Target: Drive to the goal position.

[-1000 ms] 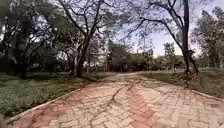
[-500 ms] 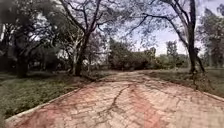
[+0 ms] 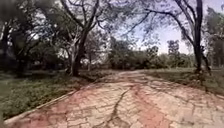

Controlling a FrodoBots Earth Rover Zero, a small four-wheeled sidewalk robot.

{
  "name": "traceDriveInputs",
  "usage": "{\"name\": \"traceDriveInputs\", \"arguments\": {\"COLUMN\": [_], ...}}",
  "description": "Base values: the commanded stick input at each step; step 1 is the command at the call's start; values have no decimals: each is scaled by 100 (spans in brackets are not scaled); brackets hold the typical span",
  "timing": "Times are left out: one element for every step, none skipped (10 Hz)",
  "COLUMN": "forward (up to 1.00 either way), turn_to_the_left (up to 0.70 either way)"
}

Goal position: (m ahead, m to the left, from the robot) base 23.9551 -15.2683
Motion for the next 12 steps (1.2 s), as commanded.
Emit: {"name": "traceDriveInputs", "arguments": {"forward": [70, 70, 70, 70, 70, 70, 70, 70, 70, 70, 70, 70], "turn_to_the_left": [-18, 0, 0, 0, 0, 0, 0, 0, 0, 0, 0, 0]}}
